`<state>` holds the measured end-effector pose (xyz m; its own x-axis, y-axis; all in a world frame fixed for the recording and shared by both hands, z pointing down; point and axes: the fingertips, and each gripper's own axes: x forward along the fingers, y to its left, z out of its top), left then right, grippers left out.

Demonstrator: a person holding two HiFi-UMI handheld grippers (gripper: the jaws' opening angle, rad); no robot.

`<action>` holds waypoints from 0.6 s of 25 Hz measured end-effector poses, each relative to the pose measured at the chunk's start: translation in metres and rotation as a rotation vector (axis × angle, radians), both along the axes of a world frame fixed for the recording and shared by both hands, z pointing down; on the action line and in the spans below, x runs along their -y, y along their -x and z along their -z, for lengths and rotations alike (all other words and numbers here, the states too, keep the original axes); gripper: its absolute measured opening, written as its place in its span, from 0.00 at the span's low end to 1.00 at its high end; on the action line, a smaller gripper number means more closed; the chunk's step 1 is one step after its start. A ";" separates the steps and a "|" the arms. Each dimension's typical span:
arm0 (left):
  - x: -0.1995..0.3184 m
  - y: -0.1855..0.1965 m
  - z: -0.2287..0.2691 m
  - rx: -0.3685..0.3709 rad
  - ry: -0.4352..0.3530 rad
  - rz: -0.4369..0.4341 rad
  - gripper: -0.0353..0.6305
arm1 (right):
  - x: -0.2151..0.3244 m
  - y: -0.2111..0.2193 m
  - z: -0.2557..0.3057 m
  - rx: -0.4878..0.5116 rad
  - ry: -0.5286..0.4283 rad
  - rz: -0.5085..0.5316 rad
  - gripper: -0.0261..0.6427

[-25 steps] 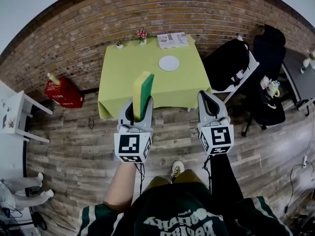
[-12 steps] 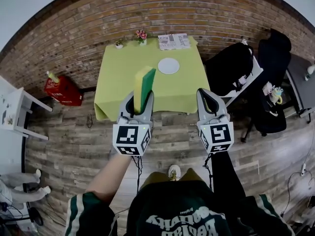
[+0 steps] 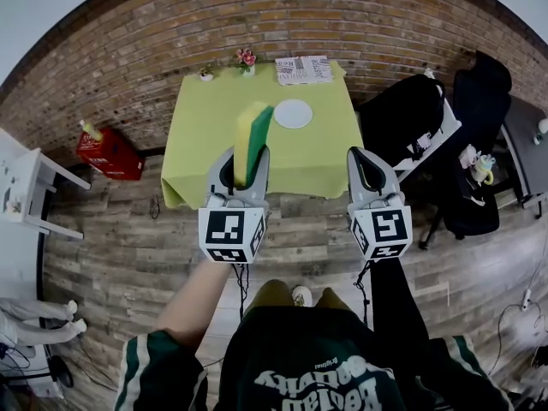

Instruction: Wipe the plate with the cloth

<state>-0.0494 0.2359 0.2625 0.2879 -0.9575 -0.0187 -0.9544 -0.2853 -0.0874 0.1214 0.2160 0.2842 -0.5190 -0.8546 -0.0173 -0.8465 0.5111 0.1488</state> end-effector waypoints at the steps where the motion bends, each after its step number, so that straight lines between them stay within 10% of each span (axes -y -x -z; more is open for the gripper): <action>1: 0.002 -0.001 0.001 0.004 -0.001 -0.002 0.26 | 0.002 0.000 -0.001 0.003 0.002 0.000 0.06; 15: 0.045 -0.004 0.001 0.017 -0.005 -0.017 0.26 | 0.040 0.002 0.004 0.050 -0.003 -0.004 0.06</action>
<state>-0.0453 0.1909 0.2617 0.3042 -0.9524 -0.0188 -0.9479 -0.3007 -0.1052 0.1195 0.1762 0.2799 -0.5144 -0.8563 -0.0457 -0.8547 0.5077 0.1081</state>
